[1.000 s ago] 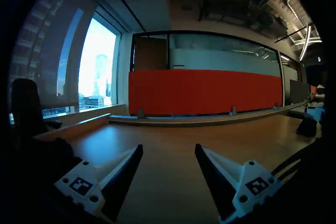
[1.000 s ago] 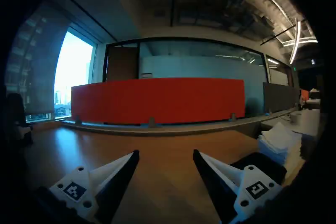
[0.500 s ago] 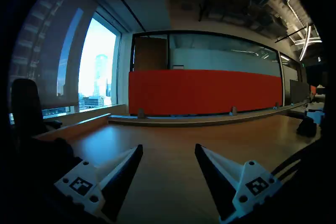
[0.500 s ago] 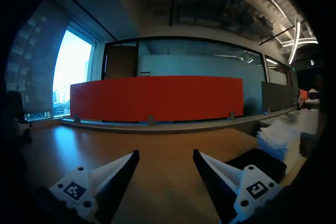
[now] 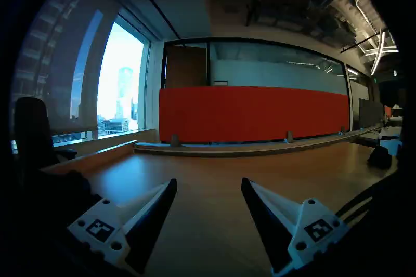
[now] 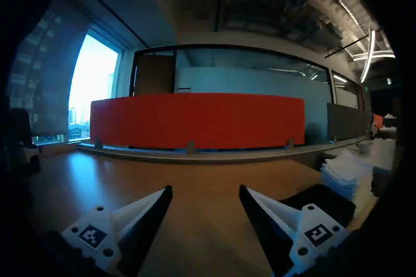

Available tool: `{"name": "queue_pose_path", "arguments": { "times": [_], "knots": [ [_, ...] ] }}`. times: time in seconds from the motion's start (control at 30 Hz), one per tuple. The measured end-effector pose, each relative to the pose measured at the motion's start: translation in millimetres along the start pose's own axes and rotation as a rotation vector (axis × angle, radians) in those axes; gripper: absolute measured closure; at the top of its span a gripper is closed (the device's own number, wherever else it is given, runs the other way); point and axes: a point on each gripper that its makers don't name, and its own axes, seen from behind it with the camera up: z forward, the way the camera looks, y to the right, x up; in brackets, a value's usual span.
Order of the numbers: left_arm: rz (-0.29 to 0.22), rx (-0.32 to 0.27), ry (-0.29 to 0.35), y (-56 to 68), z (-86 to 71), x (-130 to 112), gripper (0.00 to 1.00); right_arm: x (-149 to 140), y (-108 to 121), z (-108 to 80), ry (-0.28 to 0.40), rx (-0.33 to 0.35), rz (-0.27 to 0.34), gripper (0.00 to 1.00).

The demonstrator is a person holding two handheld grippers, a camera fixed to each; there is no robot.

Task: Fold towel

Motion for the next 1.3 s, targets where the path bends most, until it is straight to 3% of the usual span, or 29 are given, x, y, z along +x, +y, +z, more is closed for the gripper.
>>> {"name": "queue_pose_path", "arguments": {
  "times": [1.3],
  "knots": [
    [0.0, 0.0, 0.001, 0.5, 0.6, -1.2, 0.08, -1.3, -2.5, 0.9, -0.001, 0.004, 0.003, 0.01]
  ]
}}
